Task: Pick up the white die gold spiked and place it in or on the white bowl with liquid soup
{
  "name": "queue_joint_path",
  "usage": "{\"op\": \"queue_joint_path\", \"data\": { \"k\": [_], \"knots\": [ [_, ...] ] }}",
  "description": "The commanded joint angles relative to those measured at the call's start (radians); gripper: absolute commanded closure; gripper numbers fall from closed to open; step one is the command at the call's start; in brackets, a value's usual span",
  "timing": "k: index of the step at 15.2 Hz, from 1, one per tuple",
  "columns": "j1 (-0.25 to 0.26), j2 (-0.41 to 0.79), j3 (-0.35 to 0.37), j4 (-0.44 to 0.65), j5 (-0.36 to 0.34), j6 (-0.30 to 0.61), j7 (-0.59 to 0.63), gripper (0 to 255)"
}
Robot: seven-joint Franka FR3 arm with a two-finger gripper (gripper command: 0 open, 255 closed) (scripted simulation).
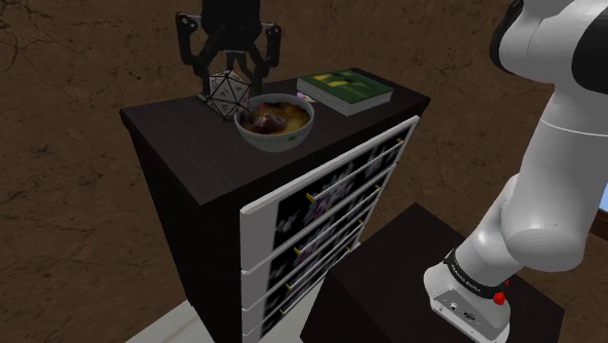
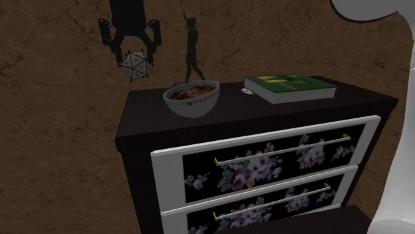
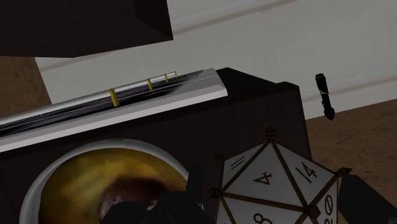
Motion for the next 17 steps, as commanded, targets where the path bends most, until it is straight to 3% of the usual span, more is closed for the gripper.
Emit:
{"op": "queue_joint_path", "data": {
  "k": [1, 6, 12, 17],
  "knots": [
    [-0.025, -0.025, -0.006, -0.022, 0.015, 0.001, -0.026, 255],
    [-0.141, -0.143, -0.049, -0.162, 0.086, 0.041, -0.166, 255],
    [-0.241, -0.238, -0.12, -0.269, 0.138, 0.064, -0.331, 255],
    [-0.258, -0.264, -0.135, -0.353, 0.15, 0.124, -0.364, 255]
  ]
}}
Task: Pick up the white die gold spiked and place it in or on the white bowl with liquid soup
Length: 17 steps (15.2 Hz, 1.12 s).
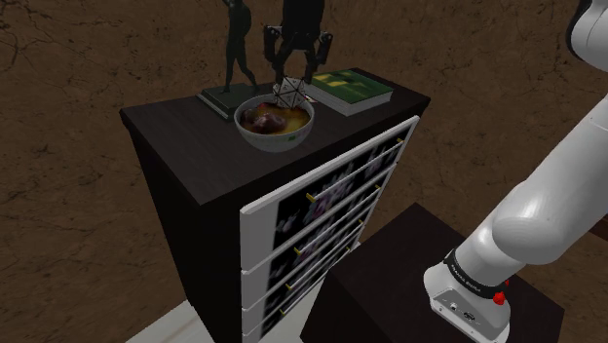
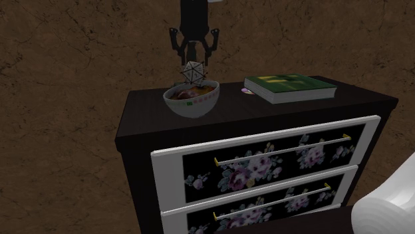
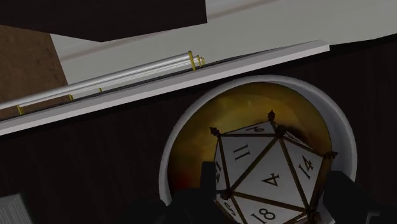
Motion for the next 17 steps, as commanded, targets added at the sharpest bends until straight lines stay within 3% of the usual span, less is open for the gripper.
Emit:
{"op": "queue_joint_path", "data": {
  "k": [1, 8, 16, 17],
  "knots": [
    [-0.001, -0.003, -0.001, -0.03, 0.002, 0.028, -0.003, 255],
    [-0.003, -0.018, -0.003, -0.149, 0.009, 0.134, -0.011, 255],
    [-0.004, -0.018, -0.002, -0.149, 0.009, 0.134, -0.011, 255],
    [-0.003, -0.013, -0.001, -0.142, 0.006, 0.131, -0.008, 0]
  ]
}}
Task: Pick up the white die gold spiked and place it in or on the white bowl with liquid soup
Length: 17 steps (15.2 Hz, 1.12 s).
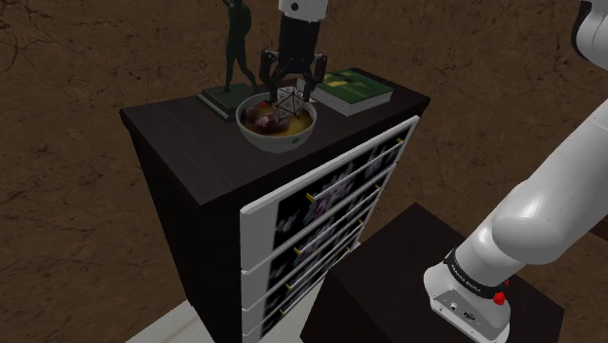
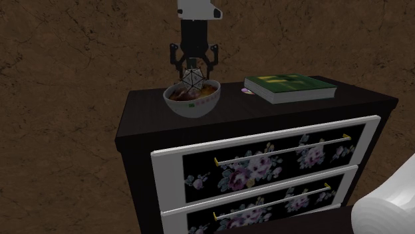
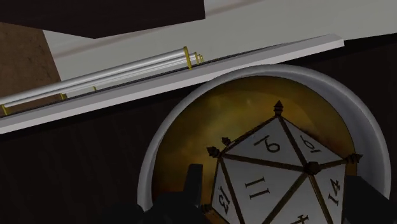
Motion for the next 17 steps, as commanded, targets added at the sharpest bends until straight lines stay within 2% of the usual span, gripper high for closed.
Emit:
{"op": "queue_joint_path", "data": {
  "k": [1, 5, 9, 17],
  "knots": [
    [-0.001, 0.003, -0.001, -0.004, -0.001, -0.001, 0.0, 0],
    [-0.001, -0.001, -0.001, -0.008, 0.001, -0.001, -0.001, 0],
    [0.001, 0.021, 0.001, 0.144, -0.009, -0.133, 0.006, 0],
    [0.001, 0.021, 0.001, 0.144, -0.009, -0.133, 0.006, 0]
  ]
}}
